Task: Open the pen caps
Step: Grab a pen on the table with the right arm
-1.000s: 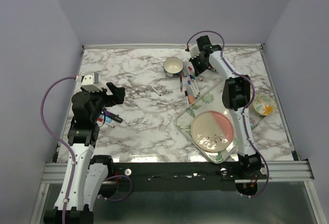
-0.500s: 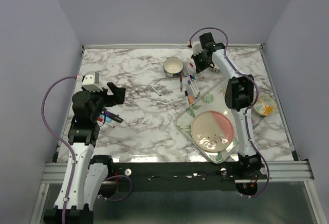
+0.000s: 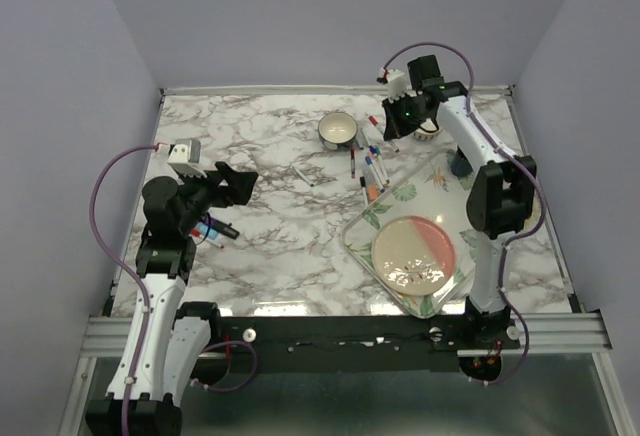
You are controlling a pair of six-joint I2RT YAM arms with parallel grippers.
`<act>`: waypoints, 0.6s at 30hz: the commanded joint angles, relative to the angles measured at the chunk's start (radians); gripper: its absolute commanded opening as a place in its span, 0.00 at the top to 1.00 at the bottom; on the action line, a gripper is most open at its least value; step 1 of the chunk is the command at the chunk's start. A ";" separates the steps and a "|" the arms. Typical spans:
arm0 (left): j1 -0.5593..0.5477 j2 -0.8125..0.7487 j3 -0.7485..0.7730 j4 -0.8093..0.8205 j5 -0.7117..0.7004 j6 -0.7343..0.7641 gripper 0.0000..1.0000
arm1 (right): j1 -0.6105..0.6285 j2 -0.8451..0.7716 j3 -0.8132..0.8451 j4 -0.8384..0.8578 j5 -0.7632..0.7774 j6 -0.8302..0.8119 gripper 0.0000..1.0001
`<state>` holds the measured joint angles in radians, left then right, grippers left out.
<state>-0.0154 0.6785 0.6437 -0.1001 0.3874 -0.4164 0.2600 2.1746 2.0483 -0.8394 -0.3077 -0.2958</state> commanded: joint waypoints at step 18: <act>-0.458 0.019 -0.328 0.442 -0.251 -0.639 0.01 | 0.119 -0.644 -0.930 0.083 -0.712 -0.029 0.99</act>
<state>-0.3553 0.7139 0.2844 0.3592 0.4015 -0.9638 0.3412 1.5414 1.2007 -0.7929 -0.8928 -0.2878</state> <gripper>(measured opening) 0.987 0.024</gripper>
